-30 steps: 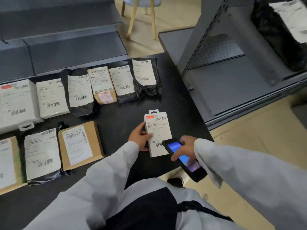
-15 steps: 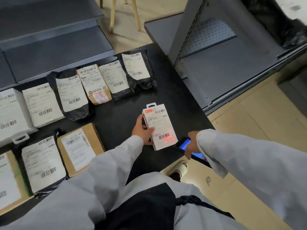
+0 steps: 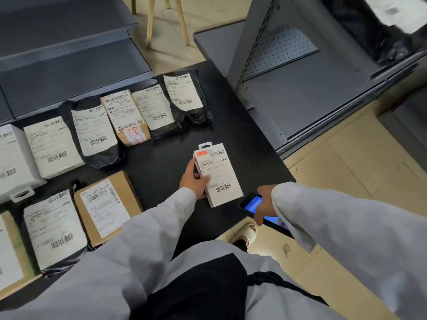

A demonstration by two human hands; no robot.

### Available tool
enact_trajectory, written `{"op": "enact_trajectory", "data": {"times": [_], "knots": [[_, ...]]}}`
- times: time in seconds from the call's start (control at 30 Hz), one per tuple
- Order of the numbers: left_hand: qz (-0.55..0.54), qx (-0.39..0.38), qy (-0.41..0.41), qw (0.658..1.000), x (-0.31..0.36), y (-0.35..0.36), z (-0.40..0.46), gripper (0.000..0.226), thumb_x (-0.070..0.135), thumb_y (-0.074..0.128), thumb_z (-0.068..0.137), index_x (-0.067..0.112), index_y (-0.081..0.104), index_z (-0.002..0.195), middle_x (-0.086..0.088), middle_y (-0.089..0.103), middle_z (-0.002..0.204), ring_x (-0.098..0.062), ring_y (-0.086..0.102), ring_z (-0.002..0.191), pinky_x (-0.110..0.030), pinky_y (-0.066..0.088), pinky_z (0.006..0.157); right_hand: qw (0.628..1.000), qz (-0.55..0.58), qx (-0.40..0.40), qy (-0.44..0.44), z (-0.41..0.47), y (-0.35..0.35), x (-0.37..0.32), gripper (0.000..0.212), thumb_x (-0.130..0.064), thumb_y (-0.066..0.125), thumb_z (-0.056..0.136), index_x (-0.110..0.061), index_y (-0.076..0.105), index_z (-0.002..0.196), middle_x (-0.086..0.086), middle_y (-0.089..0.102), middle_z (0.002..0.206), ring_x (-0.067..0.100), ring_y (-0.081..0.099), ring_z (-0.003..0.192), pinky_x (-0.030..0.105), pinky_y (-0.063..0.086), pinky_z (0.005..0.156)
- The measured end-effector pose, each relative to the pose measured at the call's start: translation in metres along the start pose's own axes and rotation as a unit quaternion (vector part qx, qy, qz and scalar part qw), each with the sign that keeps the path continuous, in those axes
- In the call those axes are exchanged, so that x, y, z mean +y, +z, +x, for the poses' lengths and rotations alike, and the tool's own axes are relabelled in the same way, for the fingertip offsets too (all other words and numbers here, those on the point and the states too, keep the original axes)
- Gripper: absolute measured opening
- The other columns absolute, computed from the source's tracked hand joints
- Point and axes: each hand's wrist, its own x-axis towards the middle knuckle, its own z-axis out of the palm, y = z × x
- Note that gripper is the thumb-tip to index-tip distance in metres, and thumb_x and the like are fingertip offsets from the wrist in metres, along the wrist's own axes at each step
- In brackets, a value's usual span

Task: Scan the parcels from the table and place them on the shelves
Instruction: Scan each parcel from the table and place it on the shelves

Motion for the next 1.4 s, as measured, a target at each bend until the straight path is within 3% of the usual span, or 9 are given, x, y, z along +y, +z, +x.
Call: {"op": "enact_trajectory", "data": {"times": [0.13, 0.23, 0.4, 0.5, 0.63, 0.87, 1.0, 1.2, 1.4], "knots": [[0.025, -0.008, 0.004, 1.0, 0.001, -0.002, -0.001, 0.074, 0.005, 0.061, 0.094, 0.047, 0.033, 0.147, -0.001, 0.062, 0.118, -0.021, 0.06, 0.098, -0.047, 0.057, 0.07, 0.996, 0.083, 0.001, -0.014, 0.01, 0.006, 0.009, 0.071, -0.042, 0.084, 0.06, -0.028, 0.049, 0.121, 0.004, 0.059, 0.099, 0.026, 0.066, 0.083, 0.039, 0.061, 0.08], [0.089, -0.036, 0.015, 0.995, 0.004, -0.006, -0.007, 0.072, 0.004, 0.059, 0.095, 0.048, 0.033, 0.146, 0.002, 0.059, 0.116, -0.021, 0.058, 0.099, -0.044, 0.056, 0.07, 0.956, 0.291, -0.023, -0.005, 0.016, 0.011, 0.01, 0.064, -0.028, 0.086, 0.068, -0.026, 0.05, 0.121, 0.009, 0.058, 0.11, 0.031, 0.069, 0.086, 0.04, 0.063, 0.074], [0.174, -0.07, 0.028, 0.982, 0.0, -0.014, -0.019, 0.06, 0.008, 0.058, 0.096, 0.045, 0.042, 0.14, 0.005, 0.059, 0.118, -0.019, 0.057, 0.098, -0.03, 0.052, 0.06, 0.797, 0.602, -0.045, -0.011, 0.032, 0.038, -0.002, 0.055, -0.021, 0.081, 0.079, -0.021, 0.044, 0.119, 0.013, 0.053, 0.117, 0.035, 0.058, 0.104, 0.054, 0.057, 0.09], [0.162, -0.015, 0.022, 0.986, -0.02, -0.018, -0.027, 0.041, 0.017, 0.062, 0.095, 0.028, 0.053, 0.133, 0.002, 0.062, 0.123, -0.022, 0.063, 0.102, -0.041, 0.059, 0.075, 0.677, 0.733, -0.073, -0.011, 0.041, 0.061, -0.014, 0.056, -0.017, 0.078, 0.081, -0.01, 0.048, 0.128, 0.019, 0.059, 0.125, 0.041, 0.06, 0.108, 0.054, 0.058, 0.088], [0.165, 0.019, 0.021, 0.986, -0.044, -0.02, -0.037, 0.03, 0.025, 0.064, 0.094, 0.028, 0.059, 0.123, 0.002, 0.066, 0.122, -0.019, 0.064, 0.102, -0.046, 0.056, 0.092, 0.618, 0.781, -0.079, -0.042, 0.046, 0.078, -0.025, 0.05, -0.013, 0.073, 0.086, -0.009, 0.051, 0.131, 0.018, 0.069, 0.113, 0.036, 0.065, 0.098, 0.046, 0.059, 0.074], [0.265, -0.063, 0.068, 0.96, -0.03, 0.004, -0.051, 0.05, 0.016, 0.058, 0.097, 0.041, 0.049, 0.14, 0.013, 0.062, 0.125, -0.013, 0.056, 0.117, -0.035, 0.047, 0.101, 0.582, 0.809, -0.06, -0.052, 0.046, 0.088, -0.006, 0.074, -0.021, 0.086, 0.065, -0.015, 0.056, 0.133, 0.015, 0.068, 0.12, 0.036, 0.063, 0.11, 0.053, 0.06, 0.082], [0.289, -0.132, 0.09, 0.944, -0.008, 0.031, -0.058, 0.056, 0.017, 0.059, 0.096, 0.05, 0.046, 0.139, 0.018, 0.064, 0.12, -0.009, 0.057, 0.118, -0.039, 0.046, 0.106, 0.532, 0.846, -0.002, -0.046, 0.03, 0.092, 0.032, 0.069, -0.011, 0.084, 0.072, -0.013, 0.054, 0.134, 0.017, 0.067, 0.121, 0.038, 0.063, 0.11, 0.053, 0.06, 0.081], [0.225, -0.273, 0.11, 0.929, 0.027, 0.098, -0.082, 0.058, 0.011, 0.066, 0.092, 0.045, 0.05, 0.137, 0.007, 0.069, 0.119, -0.004, 0.067, 0.102, -0.019, 0.056, 0.07, 0.459, 0.88, 0.112, -0.057, -0.022, 0.101, 0.113, 0.058, -0.002, 0.081, 0.071, -0.012, 0.061, 0.124, 0.015, 0.074, 0.104, 0.031, 0.07, 0.093, 0.039, 0.058, 0.064], [0.185, -0.33, 0.186, 0.907, 0.084, 0.193, -0.126, 0.058, -0.003, 0.069, 0.085, 0.047, 0.061, 0.114, 0.01, 0.076, 0.095, -0.005, 0.071, 0.093, -0.041, 0.06, 0.084, 0.377, 0.904, 0.179, -0.09, -0.063, 0.097, 0.218, 0.079, -0.029, 0.083, 0.052, -0.014, 0.063, 0.127, 0.017, 0.071, 0.119, 0.029, 0.072, 0.096, 0.039, 0.059, 0.067]]}}
